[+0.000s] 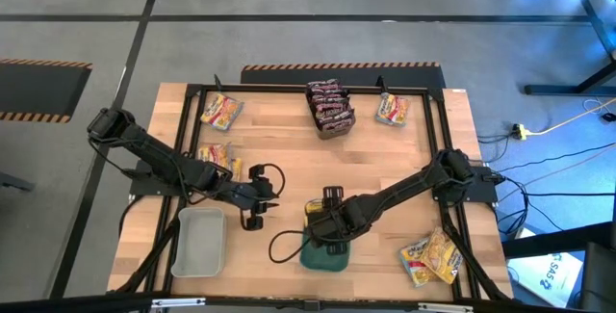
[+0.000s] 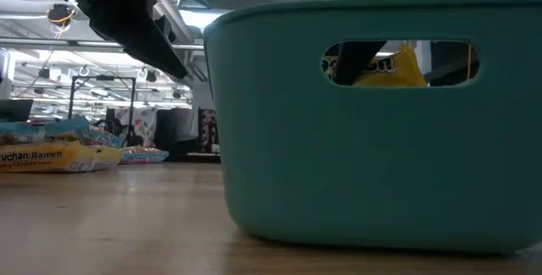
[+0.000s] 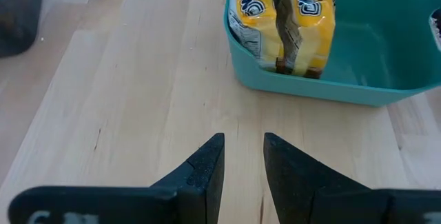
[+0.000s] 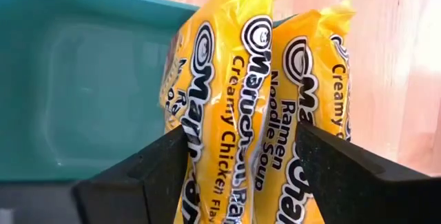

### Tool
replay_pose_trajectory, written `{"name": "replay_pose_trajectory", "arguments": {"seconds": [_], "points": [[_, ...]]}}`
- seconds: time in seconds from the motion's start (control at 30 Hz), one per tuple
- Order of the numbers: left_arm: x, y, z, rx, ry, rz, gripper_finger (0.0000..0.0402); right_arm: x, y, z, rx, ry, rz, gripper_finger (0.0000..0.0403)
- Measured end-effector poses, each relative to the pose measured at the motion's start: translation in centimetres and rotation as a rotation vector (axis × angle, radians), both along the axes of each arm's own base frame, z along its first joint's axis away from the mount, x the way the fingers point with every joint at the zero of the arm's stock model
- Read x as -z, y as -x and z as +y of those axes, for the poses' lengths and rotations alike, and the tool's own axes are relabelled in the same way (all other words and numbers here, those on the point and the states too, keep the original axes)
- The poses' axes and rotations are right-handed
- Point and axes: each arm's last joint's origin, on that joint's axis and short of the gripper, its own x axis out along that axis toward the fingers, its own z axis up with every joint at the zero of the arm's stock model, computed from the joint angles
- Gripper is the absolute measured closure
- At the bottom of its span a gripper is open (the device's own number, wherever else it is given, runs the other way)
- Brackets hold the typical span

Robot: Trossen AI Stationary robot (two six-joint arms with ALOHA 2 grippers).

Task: Sort Maruchan noodles
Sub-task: Put the yellow noodle pack into the green bin

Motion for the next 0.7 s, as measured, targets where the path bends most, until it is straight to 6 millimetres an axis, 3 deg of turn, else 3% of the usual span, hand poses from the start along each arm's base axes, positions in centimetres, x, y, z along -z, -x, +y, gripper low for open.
{"name": "replay_pose_trajectory", "arguments": {"seconds": [0.2,0.47,0.7], "points": [[0.0,0.0,0.0,0.0,0.0,-0.001,0.0305,-2.2,1.1,0.9,-0.039,-0.053,-0.046,0.0146],[0.0,0.0,0.0,-0.011,0.014,-0.003,0.0305,-6.7,4.9,3.1,-0.06,-0.185,-0.116,0.0145],[-0.1,0.0,0.1,-0.046,0.005,-0.013,0.0305,-7.2,9.3,5.5,0.077,-0.268,-0.1,0.0145]]}}
